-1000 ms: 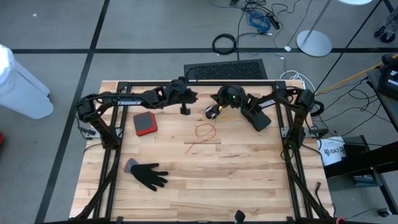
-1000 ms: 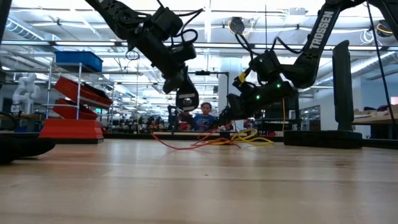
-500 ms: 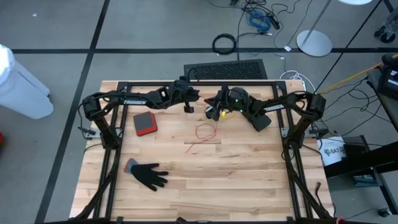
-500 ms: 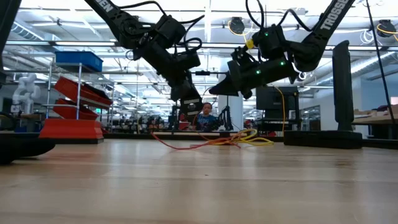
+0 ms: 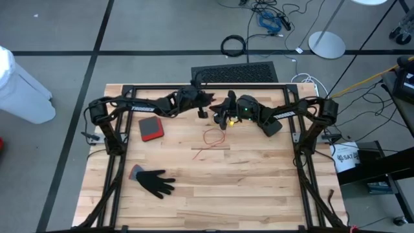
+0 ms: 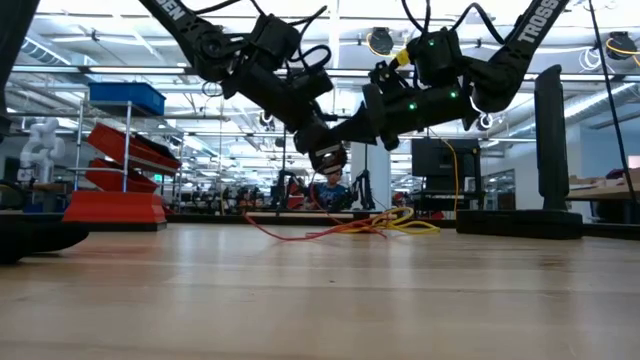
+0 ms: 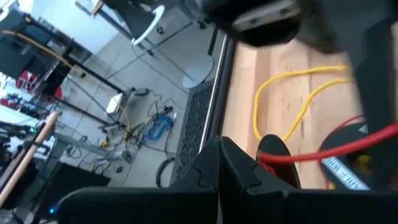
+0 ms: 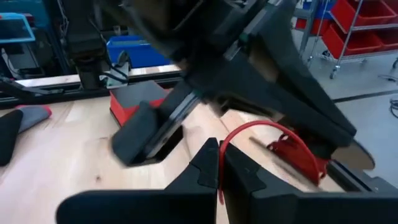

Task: Coil cords
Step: Coil the red wire into the spool

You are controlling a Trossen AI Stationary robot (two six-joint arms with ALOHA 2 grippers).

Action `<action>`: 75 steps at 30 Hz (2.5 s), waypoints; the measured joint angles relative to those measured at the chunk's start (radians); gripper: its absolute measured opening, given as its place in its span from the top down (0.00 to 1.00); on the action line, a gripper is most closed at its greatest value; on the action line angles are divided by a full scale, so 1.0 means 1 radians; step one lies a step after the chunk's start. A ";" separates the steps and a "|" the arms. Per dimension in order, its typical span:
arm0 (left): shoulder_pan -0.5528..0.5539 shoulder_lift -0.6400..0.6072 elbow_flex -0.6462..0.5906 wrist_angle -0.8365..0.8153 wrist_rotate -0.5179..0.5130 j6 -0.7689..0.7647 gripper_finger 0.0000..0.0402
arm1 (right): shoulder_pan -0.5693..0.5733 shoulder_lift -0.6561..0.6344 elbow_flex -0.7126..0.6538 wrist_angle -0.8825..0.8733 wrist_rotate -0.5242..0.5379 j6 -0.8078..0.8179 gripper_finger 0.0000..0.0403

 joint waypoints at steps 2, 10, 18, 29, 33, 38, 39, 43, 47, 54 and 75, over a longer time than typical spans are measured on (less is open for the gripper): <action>-0.013 0.000 0.000 0.014 0.001 0.000 1.00 | 0.000 0.000 0.000 0.007 0.000 0.002 1.00; -0.042 0.000 0.000 0.161 -0.001 -0.053 1.00 | 0.024 0.000 0.000 0.005 0.011 0.003 1.00; -0.043 0.000 0.000 0.243 0.000 -0.187 1.00 | 0.042 0.001 0.000 0.001 0.088 -0.038 1.00; -0.056 0.000 0.000 0.271 -0.008 -0.181 1.00 | 0.068 0.001 0.000 0.067 0.105 -0.092 1.00; -0.059 0.000 0.000 0.304 -0.009 -0.218 1.00 | 0.068 0.007 0.000 0.065 0.105 -0.085 1.00; -0.073 0.000 0.000 0.375 -0.014 -0.236 1.00 | 0.068 0.043 0.001 0.083 0.112 -0.076 1.00; -0.076 0.000 0.000 0.386 -0.013 -0.239 1.00 | 0.068 0.049 0.001 0.087 0.123 -0.075 1.00; -0.085 0.000 0.000 0.415 -0.012 -0.300 1.00 | 0.068 0.069 0.001 0.118 0.136 -0.075 1.00; -0.084 0.000 0.000 0.432 -0.007 -0.354 1.00 | 0.063 0.071 0.001 0.121 0.150 -0.093 1.00; -0.082 -0.005 0.000 0.438 0.013 -0.391 1.00 | 0.063 0.071 0.001 0.113 0.163 -0.163 1.00; -0.067 -0.208 0.000 0.137 0.145 -0.450 1.00 | -0.022 0.070 0.001 0.029 0.101 -0.226 1.00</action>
